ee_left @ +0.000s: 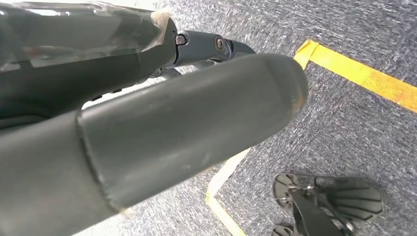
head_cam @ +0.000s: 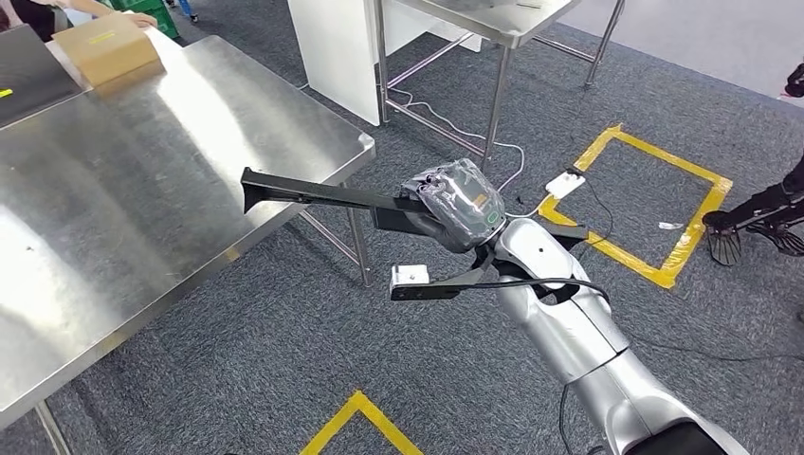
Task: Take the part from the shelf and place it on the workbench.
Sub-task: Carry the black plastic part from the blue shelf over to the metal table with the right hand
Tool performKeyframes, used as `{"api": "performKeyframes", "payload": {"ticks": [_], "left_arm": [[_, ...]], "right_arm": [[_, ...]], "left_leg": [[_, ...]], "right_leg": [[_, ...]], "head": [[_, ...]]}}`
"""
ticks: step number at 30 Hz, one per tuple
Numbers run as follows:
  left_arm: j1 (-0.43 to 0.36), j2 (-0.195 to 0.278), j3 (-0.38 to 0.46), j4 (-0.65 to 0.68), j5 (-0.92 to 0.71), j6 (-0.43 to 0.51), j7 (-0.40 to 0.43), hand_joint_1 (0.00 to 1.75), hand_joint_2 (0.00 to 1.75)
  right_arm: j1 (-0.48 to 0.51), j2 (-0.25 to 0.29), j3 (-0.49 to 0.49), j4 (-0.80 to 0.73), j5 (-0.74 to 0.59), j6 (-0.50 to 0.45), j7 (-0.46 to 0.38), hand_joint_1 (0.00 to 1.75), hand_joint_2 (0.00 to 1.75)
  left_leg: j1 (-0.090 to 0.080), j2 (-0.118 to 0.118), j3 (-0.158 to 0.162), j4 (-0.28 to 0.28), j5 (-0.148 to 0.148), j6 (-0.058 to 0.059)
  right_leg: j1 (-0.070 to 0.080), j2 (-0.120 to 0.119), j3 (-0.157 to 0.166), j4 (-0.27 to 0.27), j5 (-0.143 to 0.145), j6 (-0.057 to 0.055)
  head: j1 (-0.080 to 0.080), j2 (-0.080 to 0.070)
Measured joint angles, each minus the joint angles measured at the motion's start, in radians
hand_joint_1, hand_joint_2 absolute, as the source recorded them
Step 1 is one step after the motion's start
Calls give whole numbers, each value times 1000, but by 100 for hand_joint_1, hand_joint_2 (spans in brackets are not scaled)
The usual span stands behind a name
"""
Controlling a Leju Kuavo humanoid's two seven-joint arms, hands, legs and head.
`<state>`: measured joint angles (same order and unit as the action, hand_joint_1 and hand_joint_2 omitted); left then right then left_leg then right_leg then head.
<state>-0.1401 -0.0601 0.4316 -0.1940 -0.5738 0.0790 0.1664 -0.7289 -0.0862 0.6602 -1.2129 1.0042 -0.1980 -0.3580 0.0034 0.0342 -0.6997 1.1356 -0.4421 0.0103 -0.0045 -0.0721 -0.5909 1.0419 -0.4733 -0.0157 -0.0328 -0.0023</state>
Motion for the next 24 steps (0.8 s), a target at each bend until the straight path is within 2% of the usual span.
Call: {"api": "performKeyframes", "payload": {"ticks": [1,2,3,5,6,7,9,11,12,13,14,15,16,17,18,20,21,22,24], "left_arm": [[-1,0,0,0,-1,0,0,0,0],[-3,0,0,0,-2,0,1,0,0],[-4,1,0,0,-3,0,2,0,0],[-4,1,0,0,-4,1,4,0,0],[-4,0,0,0,-4,1,5,0,0],[-5,0,0,0,-4,2,5,0,0],[-9,-1,0,0,-7,4,6,0,0],[-12,-1,0,0,-10,6,6,0,0],[-11,-1,0,0,-11,6,6,0,0],[-10,-2,0,0,-11,6,6,0,0],[-10,-2,1,0,-11,6,6,0,0],[-9,-1,1,0,-11,6,6,0,0],[-9,-1,1,0,-11,6,6,0,0],[-9,0,1,0,-11,6,5,0,0],[-7,2,1,0,-11,6,5,0,0],[-2,2,1,0,-11,6,5,0,0],[1,2,1,0,-11,6,5,0,0],[3,3,1,0,-11,6,4,0,0],[2,4,1,0,-11,6,2,0,0]], "right_arm": [[-2,0,0,0,1,0,0,171,175],[-4,-1,-1,0,1,0,0,171,175],[-5,-1,-1,0,1,1,0,171,175],[-6,0,-1,-1,2,2,0,171,175],[-7,0,-1,-2,2,2,0,171,175],[-8,-1,-2,-3,2,3,0,171,175],[-8,-5,-2,-3,2,3,0,171,175],[-4,-10,-1,-2,2,3,-1,171,175],[-2,-12,0,-1,2,3,-1,171,175],[-1,-12,0,-1,2,3,-1,171,175],[-2,-12,1,0,2,3,-1,171,175],[-4,-11,2,0,2,3,-1,171,175],[-6,-9,3,1,2,3,-1,171,175],[-8,-7,5,1,2,3,-2,171,175],[-8,-5,7,2,2,3,-2,171,175],[-9,1,11,3,2,3,-2,171,175],[-11,4,12,3,2,3,-2,171,175],[-13,9,13,3,2,3,-2,171,175],[-18,14,14,3,2,3,-2,171,175]], "left_leg": [[-6,18,30,-55,17,6],[-11,31,46,-87,23,11],[-16,31,49,-96,21,14],[-14,7,54,-108,27,24],[-11,-4,60,-116,31,30],[-7,-14,66,-124,36,35],[-3,-38,72,-130,40,41],[-2,-68,71,-130,40,42],[-1,-83,72,-129,39,41],[0,-98,72,-127,39,40],[2,-113,72,-124,37,37],[4,-127,70,-119,34,32],[4,-139,66,-113,31,26],[4,-149,62,-109,29,20],[3,-157,57,-107,29,14],[5,-171,52,-109,32,6],[5,-160,49,-105,29,2],[4,-134,43,-91,21,-2],[3,-64,6,-10,-22,-11]], "right_leg": [[4,-9,3,-1,-3,1],[6,-17,4,-2,-5,3],[8,-26,6,-4,-6,6],[10,-37,10,-7,-11,14],[10,-24,9,2,-17,17],[9,-1,0,27,-29,19],[4,52,-52,135,-74,16],[0,67,-116,249,-110,19],[-3,68,-130,265,-107,26],[-6,69,-122,238,-87,36],[-11,75,-97,174,-54,47],[-16,90,-67,105,-23,57],[-20,106,-41,46,0,61],[-23,119,-25,12,13,60],[-21,126,-20,3,15,55],[-19,114,-19,3,17,42],[-20,107,-18,1,18,37],[-22,98,-16,0,18,32],[-21,80,-12,-1,16,21]], "head": [[1,0],[0,0],[1,0],[1,0],[2,0],[2,0],[6,0],[9,0],[9,0],[9,0],[9,0],[9,0],[11,0],[12,0],[13,0],[13,0],[12,0],[9,0],[1,0]]}}
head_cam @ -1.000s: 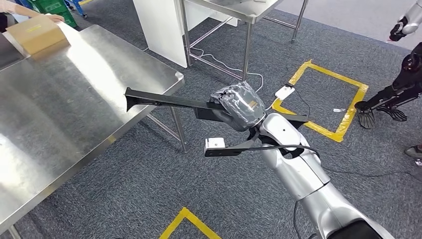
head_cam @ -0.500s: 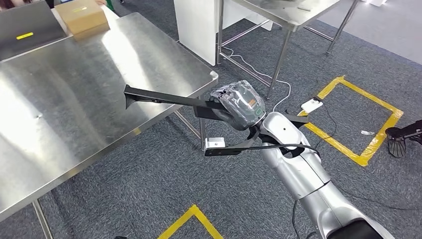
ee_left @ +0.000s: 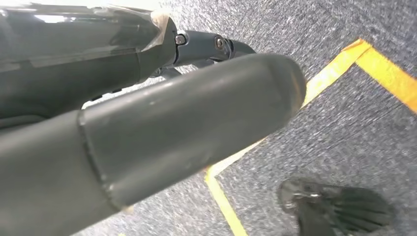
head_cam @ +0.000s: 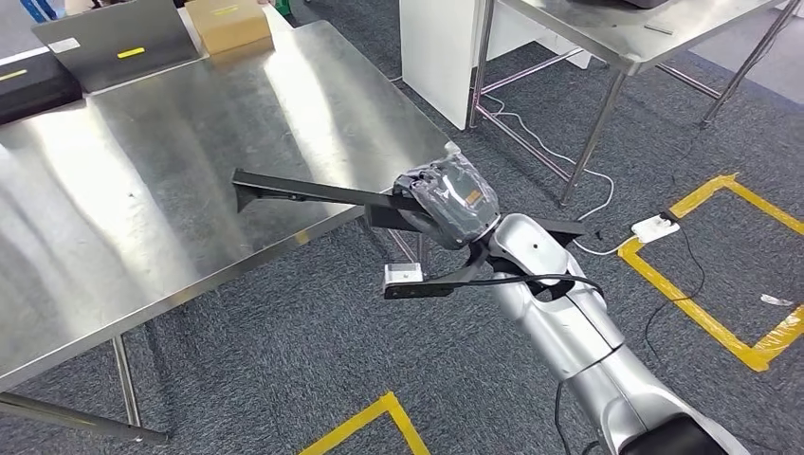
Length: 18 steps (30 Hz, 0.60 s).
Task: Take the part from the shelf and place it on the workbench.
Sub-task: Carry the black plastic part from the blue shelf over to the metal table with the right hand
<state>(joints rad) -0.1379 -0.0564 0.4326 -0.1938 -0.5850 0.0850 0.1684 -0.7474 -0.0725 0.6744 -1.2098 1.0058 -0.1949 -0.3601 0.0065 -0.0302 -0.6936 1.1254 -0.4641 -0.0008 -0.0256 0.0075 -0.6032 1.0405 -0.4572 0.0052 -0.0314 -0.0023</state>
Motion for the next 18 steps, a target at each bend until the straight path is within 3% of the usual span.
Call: {"api": "performKeyframes", "payload": {"ticks": [1,2,4,6,8,10,12,14,16,18], "left_arm": [[-1,1,0,0,0,0,-1,0,0],[-1,0,0,0,0,-1,-2,0,0],[0,-1,0,0,0,-4,-3,0,0],[1,0,1,0,0,-6,-3,0,0],[-1,1,1,0,0,-6,-4,0,0],[-3,2,2,0,0,-6,-5,0,0],[-2,2,3,0,-2,-5,-8,0,0],[-2,1,4,0,-7,-3,-14,0,0],[-6,0,4,0,-12,4,-25,0,0],[-8,0,4,0,-14,15,-39,0,0]], "right_arm": [[-1,0,1,0,0,1,0,171,175],[-1,0,1,0,0,1,0,171,175],[0,0,3,1,0,5,0,171,175],[-1,3,4,1,-1,8,0,171,175],[-4,5,5,1,-1,10,0,171,175],[-8,7,5,1,-1,11,0,171,175],[-10,11,5,1,-1,12,0,171,175],[-13,16,6,3,-1,14,0,171,175],[-15,16,7,6,-1,14,0,171,175],[-13,14,10,13,0,14,-1,171,175]], "left_leg": [[2,21,-31,62,-28,-4],[4,27,-64,123,-52,-6],[5,29,-95,172,-54,-7],[3,41,-53,85,4,0],[-7,80,13,-38,47,12],[-17,94,36,-87,51,22],[-15,70,40,-96,53,32],[-8,49,52,-110,61,44],[-4,26,58,-116,64,51],[-4,-3,58,-116,64,53]], "right_leg": [[2,-11,1,0,-2,-5],[5,-23,2,0,-4,-9],[8,-46,4,0,-8,-14],[11,-67,10,0,-12,-17],[17,-85,17,0,-19,-14],[24,-103,22,-3,-25,-6],[26,-114,26,-6,-29,2],[26,-81,17,23,-46,7],[23,-32,-33,129,-89,4],[19,-16,-99,247,-126,5]], "head": [[-3,0],[-3,0],[-4,0],[-4,0],[-3,0],[-2,0],[-1,0],[1,0],[4,0],[7,0]]}}
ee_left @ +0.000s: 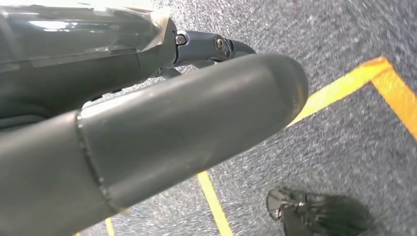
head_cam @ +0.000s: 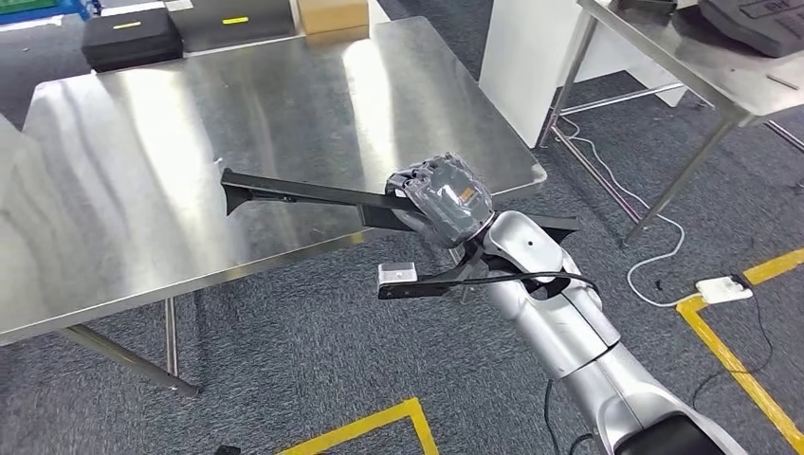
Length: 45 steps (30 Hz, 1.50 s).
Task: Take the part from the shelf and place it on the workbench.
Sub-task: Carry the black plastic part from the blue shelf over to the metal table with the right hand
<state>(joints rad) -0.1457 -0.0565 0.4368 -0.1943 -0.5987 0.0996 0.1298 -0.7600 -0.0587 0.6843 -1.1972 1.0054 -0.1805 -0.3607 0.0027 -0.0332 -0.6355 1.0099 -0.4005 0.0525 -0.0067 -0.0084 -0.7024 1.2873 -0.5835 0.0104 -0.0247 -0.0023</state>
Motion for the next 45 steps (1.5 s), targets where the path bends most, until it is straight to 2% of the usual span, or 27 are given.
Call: {"api": "performKeyframes", "payload": {"ticks": [1,2,4,5,7,9,11,13,14,16,19,21,22,23,25,26,27,29,31,32,33,35,37,40,42,44,45], "left_arm": [[0,-1,1,0,1,4,-6,0,0],[1,-1,2,0,4,7,-13,0,0],[2,-3,5,0,15,8,-33,0,0],[2,-3,9,0,24,7,-48,0,0],[2,-3,23,-1,50,2,-89,0,0],[5,-2,45,-1,83,-8,-151,0,0],[5,-3,71,-2,119,-19,-220,0,0],[2,-5,95,-5,144,-26,-265,0,0],[0,-4,102,-6,150,-28,-276,0,0],[-2,-5,108,-8,154,-30,-281,0,0],[-2,-5,109,-8,154,-30,-282,0,0],[-2,-5,117,-8,163,-32,-299,0,0],[-2,-6,126,-9,172,-29,-328,0,0],[-5,-8,141,-13,184,-24,-403,0,0],[-11,-20,168,-24,211,-43,-625,0,0],[-13,-27,177,-29,221,-71,-719,0,0],[-14,-33,179,-31,228,-98,-762,0,0],[-18,-40,179,-31,227,-105,-731,0,0],[-19,-46,179,-31,222,-75,-681,0,0],[-17,-48,179,-31,221,-72,-667,0,0],[-16,-49,179,-31,221,-79,-664,0,0],[-14,-50,179,-31,217,-100,-671,0,0],[-13,-50,179,-31,207,-105,-674,0,0],[-6,-48,178,-31,192,-93,-663,0,0],[-3,-46,178,-31,183,-78,-654,0,0],[-5,-44,177,-32,179,-68,-645,0,0],[-6,-43,177,-32,179,-67,-642,0,0]], "right_arm": [[2,-1,2,3,0,0,0,171,175],[3,-2,4,5,0,0,0,171,175],[2,-3,5,7,0,0,0,171,175],[1,-3,6,7,0,0,0,171,175],[0,-3,9,8,0,0,-1,171,175],[-1,-2,11,9,0,0,-1,171,175],[-2,-1,12,7,0,0,-1,171,175],[-1,-2,12,4,0,0,-1,171,175],[0,-3,12,4,0,0,-1,171,175],[1,-5,12,4,1,0,-1,171,175],[1,-5,12,4,1,0,-1,171,175],[4,-6,12,4,1,0,-1,171,175],[7,-7,12,4,2,0,-1,171,175],[8,-9,10,2,3,1,0,171,175],[9,-19,4,-5,5,2,2,171,175],[8,-25,0,-8,3,3,2,171,175],[6,-31,-1,-10,1,4,0,171,175],[6,-40,-2,-10,-2,3,-2,171,175],[11,-49,-2,-8,-2,3,-2,171,175],[12,-52,-2,-7,-3,3,-2,171,175],[13,-54,-2,-7,-3,3,-2,171,175],[11,-56,-2,-7,-3,3,-2,171,175],[11,-58,-1,-8,-3,2,0,171,175],[12,-60,0,-9,-1,0,6,171,175],[12,-58,0,-11,0,-2,7,171,175],[14,-57,1,-13,1,-3,6,171,175],[17,-58,1,-13,2,-3,6,171,175]], "left_leg": [[0,-15,0,1,0,0],[0,-31,1,2,-1,-1],[2,-59,1,6,-4,-6],[1,-71,-1,11,-7,-11],[2,-89,-8,16,-10,-22],[5,-100,-13,15,-10,-33],[4,-59,-24,40,-26,-45],[4,6,-67,133,-76,-55],[5,21,-92,185,-102,-58],[7,28,-123,246,-129,-61],[7,28,-125,250,-130,-61],[9,29,-149,290,-137,-63],[10,31,-149,285,-123,-63],[6,47,-121,226,-91,-57],[-1,55,-38,64,-20,-31],[-3,54,-5,4,-1,-16],[-1,38,-1,-3,2,-7],[3,15,4,-7,4,0],[3,-13,4,-6,2,1],[3,-28,4,-5,2,1],[3,-43,4,-3,1,-1],[3,-71,2,4,-4,-8],[4,-92,-3,11,-7,-18],[8,-110,-11,11,-7,-33],[6,-63,-28,49,-31,-43],[4,6,-85,168,-89,-52],[6,22,-123,239,-116,-55]], "right_leg": [[-2,2,-16,18,2,6],[-4,5,-14,-3,20,14],[-11,25,35,-133,84,32],[-16,41,61,-195,111,36],[-18,60,87,-251,133,29],[-15,46,91,-252,135,13],[-16,30,98,-258,135,-3],[-15,12,105,-260,132,-14],[-14,4,107,-260,130,-18],[-12,-4,110,-260,128,-20],[-12,-5,110,-260,128,-21],[-12,-15,111,-260,126,-23],[-12,-25,113,-260,124,-24],[-7,-43,119,-260,118,-21],[1,-78,133,-261,101,-3],[4,-74,133,-247,87,4],[3,-57,121,-215,69,7],[0,-8,58,-92,18,0],[-2,3,-2,8,-8,4],[-3,5,-10,6,3,10],[-5,8,4,-39,32,19],[-11,32,61,-179,100,33],[-13,56,97,-256,132,29],[-12,43,103,-262,134,10],[-16,25,108,-265,134,-2],[-14,5,114,-266,130,-11],[-12,-6,116,-266,128,-14]], "head": [[0,0],[0,0],[0,0],[1,0],[2,0],[2,0],[1,0],[-2,0],[-2,0],[-2,0],[-2,0],[-2,0],[-2,0],[-2,0],[-2,0],[-1,0],[1,0],[4,0],[5,0],[5,0],[5,0],[5,0],[4,0],[4,0],[-1,0],[-7,0],[-8,0]]}}
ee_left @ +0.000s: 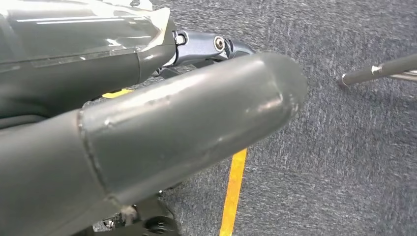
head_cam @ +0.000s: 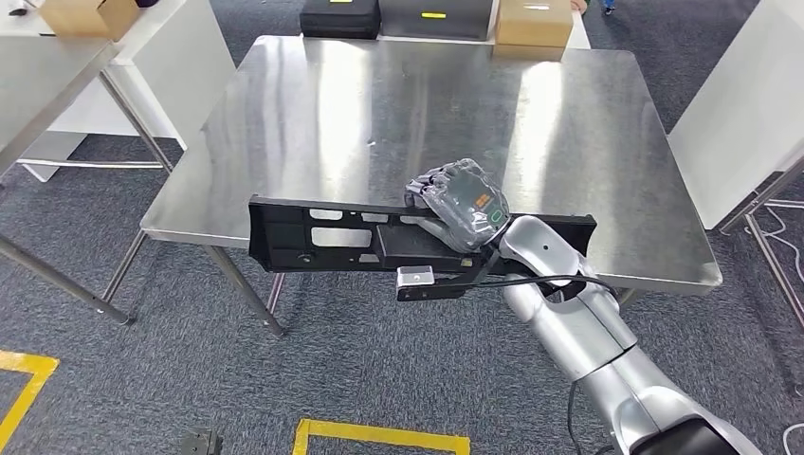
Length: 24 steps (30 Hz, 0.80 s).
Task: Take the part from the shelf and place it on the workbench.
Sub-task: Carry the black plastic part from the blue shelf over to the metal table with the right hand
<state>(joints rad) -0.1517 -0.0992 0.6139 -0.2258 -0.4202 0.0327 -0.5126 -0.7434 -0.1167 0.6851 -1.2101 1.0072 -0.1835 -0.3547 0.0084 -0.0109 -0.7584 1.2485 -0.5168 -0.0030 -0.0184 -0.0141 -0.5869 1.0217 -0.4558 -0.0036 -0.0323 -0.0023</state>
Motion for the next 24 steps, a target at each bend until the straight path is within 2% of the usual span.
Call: {"api": "performKeyframes", "payload": {"ticks": [1,2,3,5,6,7,8,11,12,13,15,16,17,18,20,21,22,23,24], "left_arm": [[0,0,0,0,-2,0,2,0,0],[1,0,0,0,-4,0,3,0,0],[1,0,0,0,-6,0,4,0,0],[1,1,-1,0,-9,0,5,0,0],[0,2,-1,0,-9,1,6,0,0],[0,3,-1,0,-10,1,7,0,0],[-1,4,-2,0,-11,1,8,0,0],[-1,4,-4,0,-14,2,19,0,0],[-2,3,-5,0,-16,2,23,0,0],[-4,2,-6,0,-18,3,26,0,0],[-8,2,-7,0,-21,4,28,0,0],[-8,1,-8,0,-21,4,29,0,0],[-8,0,-8,0,-21,4,29,0,0],[-8,-1,-8,0,-22,5,31,0,0],[-8,-2,-9,0,-26,10,39,0,0],[-8,-2,-9,0,-28,13,46,0,0],[-8,-1,-9,0,-29,17,54,0,0],[-8,0,-10,0,-30,19,61,0,0],[-8,0,-10,0,-31,21,68,0,0]], "right_arm": [[3,-1,0,0,0,0,0,171,175],[4,-2,0,0,0,-1,0,171,175],[5,-2,0,0,1,-1,0,171,175],[6,-2,-1,0,1,-7,0,171,175],[5,-2,-2,0,1,-12,0,171,175],[5,-2,-3,0,2,-18,0,171,175],[6,-2,-4,0,6,-23,0,171,175],[8,-3,-7,-2,20,-34,0,171,175],[8,-4,-9,-2,23,-37,0,171,175],[9,-6,-10,-3,26,-39,0,171,175],[14,-10,-12,-3,28,-42,0,171,175],[19,-13,-12,-3,29,-42,0,171,175],[24,-15,-12,-3,30,-42,0,171,175],[28,-17,-12,-3,31,-42,0,171,175],[29,-19,-13,-2,32,-42,0,171,175],[29,-20,-13,-2,33,-42,0,171,175],[29,-19,-13,-2,35,-42,0,171,175],[30,-19,-13,-2,36,-43,0,171,175],[30,-19,-13,-2,38,-43,0,171,175]], "left_leg": [[2,7,-29,51,-14,-1],[3,9,-41,65,-8,-1],[3,9,-29,37,17,1],[0,18,44,-104,82,12],[-3,23,78,-167,103,19],[-7,27,101,-208,112,24],[-10,29,109,-224,110,29],[-8,21,119,-239,114,42],[-5,19,126,-248,118,48],[-1,16,132,-255,121,53],[-1,8,134,-256,122,57],[-1,2,134,-256,121,58],[0,-4,134,-255,121,57],[1,-10,134,-254,120,56],[3,-20,133,-246,114,48],[1,-24,131,-239,110,42],[0,-26,128,-234,106,35],[-3,-27,125,-229,104,30],[-4,-28,122,-227,104,32]], "right_leg": [[2,-11,1,0,-2,-3],[3,-20,2,0,-4,-4],[4,-27,4,0,-5,-5],[8,-37,10,0,-9,-5],[11,-41,12,0,-12,-3],[14,-45,13,-1,-14,0],[15,-48,13,-2,-15,3],[18,-46,12,1,-23,16],[19,-35,4,22,-35,18],[19,-20,-17,65,-55,17],[13,4,-84,201,-107,14],[11,9,-117,258,-124,17],[8,10,-134,283,-126,24],[5,10,-130,263,-109,34],[-4,11,-75,128,-45,55],[-7,12,-44,63,-19,60],[-9,13,-25,21,-2,58],[-10,14,-17,3,4,53],[-9,15,-15,3,6,47]], "head": [[0,0],[0,0],[0,0],[0,0],[1,0],[1,0],[1,0],[1,0],[2,0],[4,0],[6,0],[7,0],[7,0],[7,0],[8,0],[9,0],[9,0],[8,0],[7,0]]}}
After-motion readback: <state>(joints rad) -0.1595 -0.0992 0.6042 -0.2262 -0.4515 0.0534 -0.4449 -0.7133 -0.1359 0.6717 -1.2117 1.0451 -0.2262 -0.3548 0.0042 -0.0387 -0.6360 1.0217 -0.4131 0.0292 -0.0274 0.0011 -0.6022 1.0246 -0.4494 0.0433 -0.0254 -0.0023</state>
